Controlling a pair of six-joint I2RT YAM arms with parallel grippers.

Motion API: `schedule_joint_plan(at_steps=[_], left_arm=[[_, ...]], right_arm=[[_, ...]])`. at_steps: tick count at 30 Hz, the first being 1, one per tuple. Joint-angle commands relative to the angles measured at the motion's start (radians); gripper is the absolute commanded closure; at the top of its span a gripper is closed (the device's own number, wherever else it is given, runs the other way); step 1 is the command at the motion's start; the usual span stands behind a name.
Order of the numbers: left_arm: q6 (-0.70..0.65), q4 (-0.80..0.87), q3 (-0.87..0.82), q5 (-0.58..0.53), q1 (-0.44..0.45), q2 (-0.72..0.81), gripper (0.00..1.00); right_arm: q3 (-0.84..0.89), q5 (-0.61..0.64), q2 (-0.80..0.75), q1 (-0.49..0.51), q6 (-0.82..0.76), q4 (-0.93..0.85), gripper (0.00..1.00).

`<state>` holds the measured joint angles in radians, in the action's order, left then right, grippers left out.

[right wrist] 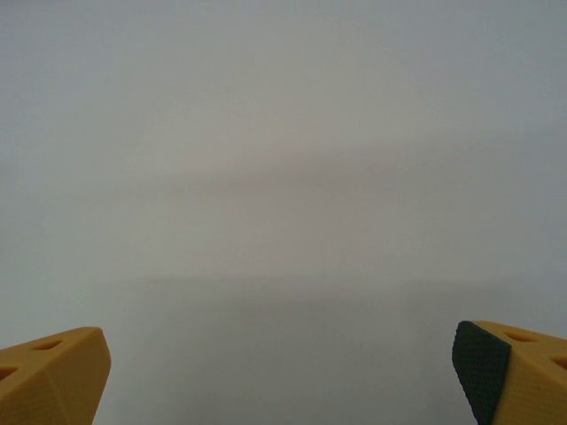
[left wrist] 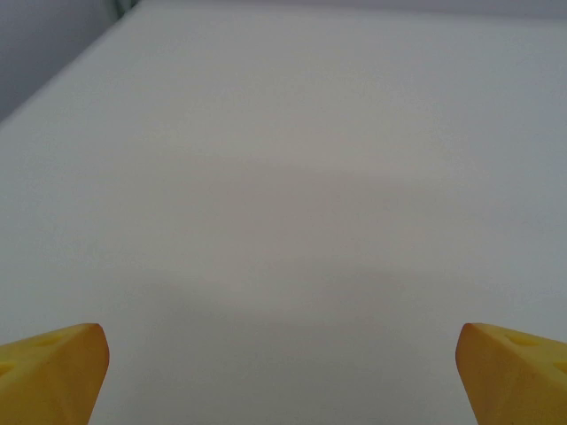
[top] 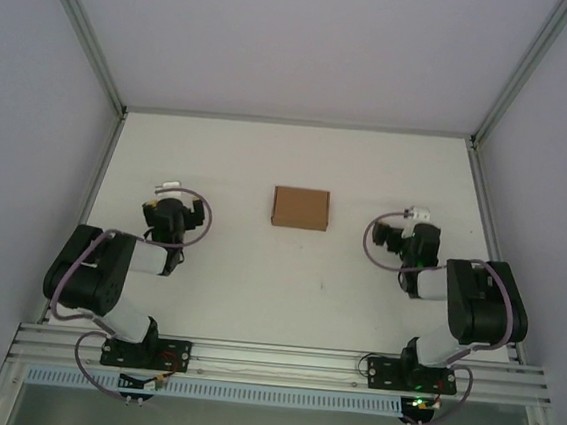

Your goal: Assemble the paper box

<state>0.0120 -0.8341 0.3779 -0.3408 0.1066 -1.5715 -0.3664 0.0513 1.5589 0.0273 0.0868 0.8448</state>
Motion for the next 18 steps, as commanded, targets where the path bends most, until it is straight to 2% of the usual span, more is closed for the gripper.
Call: schedule_joint_plan(at_steps=[1, 7, 12, 18], left_arm=[[0.027, -0.099, 0.007, 0.125, -0.042, -0.020, 0.00], [0.031, -0.070, 0.012, 0.125, -0.042, -0.010, 0.00], [0.029, -0.071, 0.013, 0.126, -0.043, -0.012, 0.00], [0.023, -0.066, 0.018, 0.119, -0.036, -0.014, 0.00]], right_arm=[[-0.022, -0.077, -0.013, -0.037, 0.078, 0.070, 0.00], [-0.024, -0.063, -0.013, -0.036, 0.079, 0.064, 0.00], [-0.043, -0.122, -0.010, -0.037, 0.054, 0.030, 0.00], [-0.039, -0.125, -0.014, -0.036, 0.054, 0.030, 0.00]])
